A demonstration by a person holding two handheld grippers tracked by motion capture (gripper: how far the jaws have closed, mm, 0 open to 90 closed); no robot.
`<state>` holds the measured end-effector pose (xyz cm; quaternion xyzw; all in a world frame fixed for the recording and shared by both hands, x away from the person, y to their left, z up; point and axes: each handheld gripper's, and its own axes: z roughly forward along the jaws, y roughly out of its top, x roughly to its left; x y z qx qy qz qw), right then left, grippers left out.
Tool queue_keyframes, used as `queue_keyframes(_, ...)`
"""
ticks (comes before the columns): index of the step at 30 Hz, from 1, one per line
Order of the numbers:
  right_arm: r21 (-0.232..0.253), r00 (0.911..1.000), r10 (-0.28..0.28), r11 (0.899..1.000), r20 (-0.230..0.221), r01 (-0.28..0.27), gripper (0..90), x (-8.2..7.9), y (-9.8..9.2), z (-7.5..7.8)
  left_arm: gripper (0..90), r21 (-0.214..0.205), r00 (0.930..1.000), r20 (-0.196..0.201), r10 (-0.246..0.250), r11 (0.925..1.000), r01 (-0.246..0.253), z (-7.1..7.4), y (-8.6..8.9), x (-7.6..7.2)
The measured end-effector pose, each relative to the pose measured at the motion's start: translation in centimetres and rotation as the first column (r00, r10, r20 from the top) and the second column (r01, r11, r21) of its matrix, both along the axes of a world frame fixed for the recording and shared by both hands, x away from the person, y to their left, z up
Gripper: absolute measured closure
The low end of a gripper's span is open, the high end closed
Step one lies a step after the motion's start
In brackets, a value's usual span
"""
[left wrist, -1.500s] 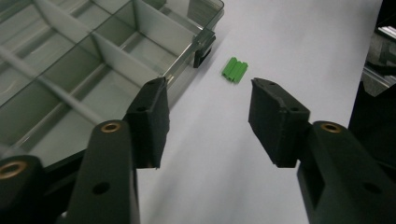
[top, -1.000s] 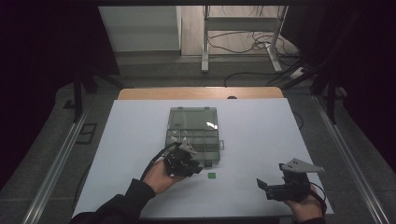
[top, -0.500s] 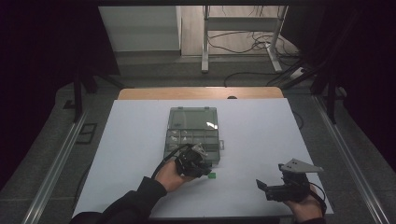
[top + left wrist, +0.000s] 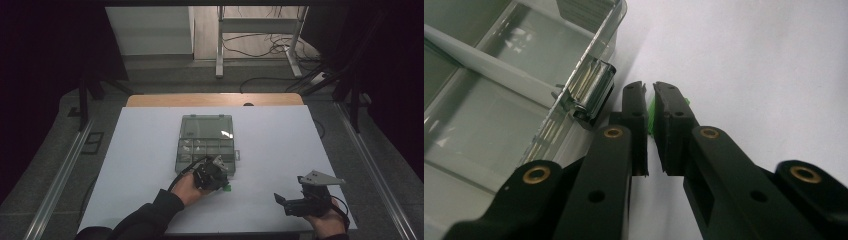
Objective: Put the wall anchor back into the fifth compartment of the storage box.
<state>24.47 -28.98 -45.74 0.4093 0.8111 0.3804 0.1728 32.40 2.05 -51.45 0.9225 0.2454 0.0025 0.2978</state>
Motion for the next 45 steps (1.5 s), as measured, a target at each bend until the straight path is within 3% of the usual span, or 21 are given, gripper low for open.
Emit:
queue_keyframes(6, -0.001, 1.0, 0.0, 1.0, -0.001, 0.0, 0.0, 0.0, 0.0, 0.0, 83.1, 0.004, 0.9996, -0.011, -0.027, 0.9996, 0.027, -0.2, -0.4, 0.0)
queue_keyframes(8, 0.0, 1.0, -0.001, 1.0, -0.002, 0.001, 0.0, 0.0, 0.0, 0.0, 82.9, 0.024, 0.9996, -0.006, -0.027, 0.9993, 0.028, -0.3, -0.6, -0.1)
queue_keyframes(16, 0.0, 1.0, 0.0, 1.0, 0.0, 0.0, 0.0, 0.0, 0.0, 0.0, 84.4, 0.017, 0.9996, -0.014, -0.023, 0.9996, 0.023, -0.3, -0.5, 0.0)
queue_keyframes(31, 0.009, 0.9999, -0.006, 1.0, 0.009, 0.006, 0.0, -0.1, -0.2, 0.1, 84.2, 0.0, 0.9999, 0.005, -0.009, 1.0, 0.009, 1.5, 0.6, -0.8)
queue_keyframes(45, -0.013, 0.9974, -0.072, 0.997, 0.003, 0.072, 0.0, 0.1, -0.7, 0.1, 84.2, -0.058, 0.9985, 0.005, 0.055, 0.9968, -0.054, 3.6, 3.3, -0.9)
